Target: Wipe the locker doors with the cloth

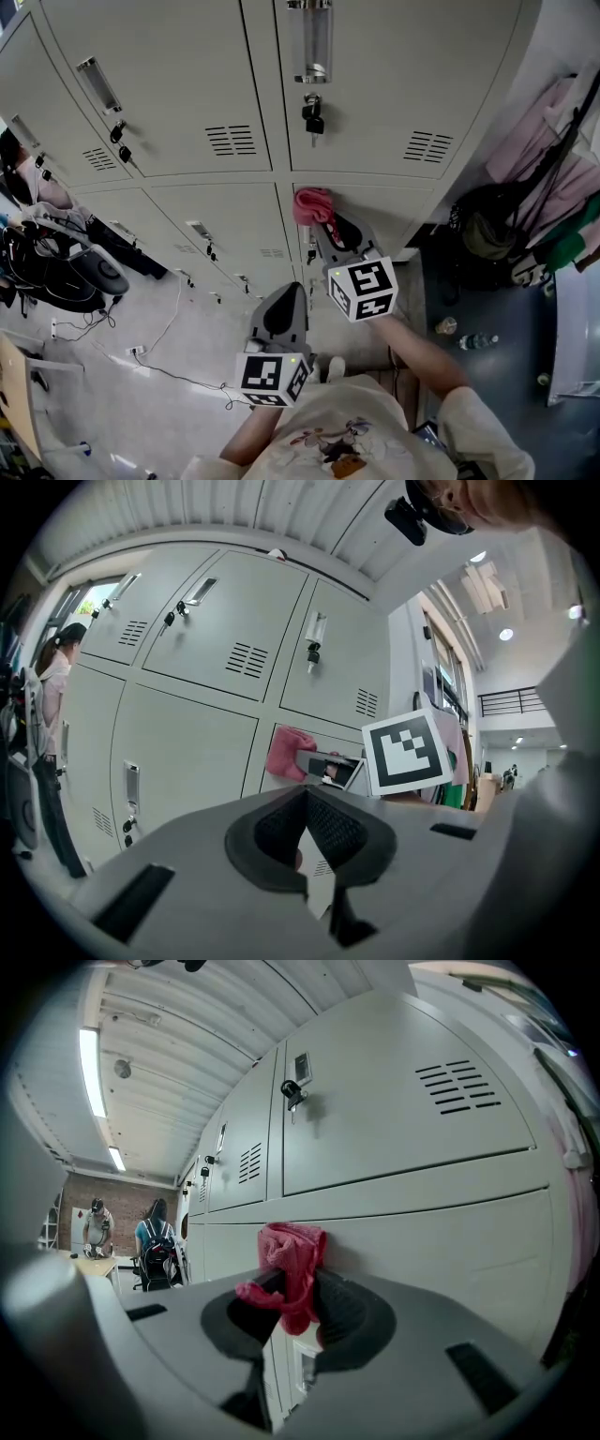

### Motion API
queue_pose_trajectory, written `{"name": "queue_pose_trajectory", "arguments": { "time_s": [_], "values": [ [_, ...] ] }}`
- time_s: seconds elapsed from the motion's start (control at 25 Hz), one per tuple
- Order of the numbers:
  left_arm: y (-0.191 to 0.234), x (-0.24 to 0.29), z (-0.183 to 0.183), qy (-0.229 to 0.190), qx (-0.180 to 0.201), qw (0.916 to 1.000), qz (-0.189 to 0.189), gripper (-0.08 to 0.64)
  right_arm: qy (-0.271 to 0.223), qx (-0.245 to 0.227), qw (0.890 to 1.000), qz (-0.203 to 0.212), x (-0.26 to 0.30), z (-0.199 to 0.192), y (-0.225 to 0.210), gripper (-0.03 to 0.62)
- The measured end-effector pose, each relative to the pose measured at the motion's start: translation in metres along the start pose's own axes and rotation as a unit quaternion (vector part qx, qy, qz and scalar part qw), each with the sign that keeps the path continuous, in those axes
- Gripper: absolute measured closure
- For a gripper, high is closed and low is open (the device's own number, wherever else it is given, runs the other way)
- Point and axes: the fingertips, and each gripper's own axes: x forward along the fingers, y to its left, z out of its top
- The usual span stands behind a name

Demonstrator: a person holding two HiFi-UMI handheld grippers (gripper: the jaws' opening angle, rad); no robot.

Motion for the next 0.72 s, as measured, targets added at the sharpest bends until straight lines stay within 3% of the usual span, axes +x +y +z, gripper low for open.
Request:
{"name": "queue_pose_trajectory", "arguments": {
  "time_s": [0.2, 0.72],
  "values": [
    [0.005, 0.006, 0.001, -0.002, -0.006, 0.9999, 0.009, 0.555, 0.004, 0.002, 1.0, 0.001, 0.006, -0.001, -0.005, 0.505],
    [-0.019, 0.032, 0.006, -0.007, -0.003, 0.9998, -0.016, 0.555, -0.001, -0.01, 1.0, -0.016, -0.012, 0.006, -0.033, 0.503]
  ]
}}
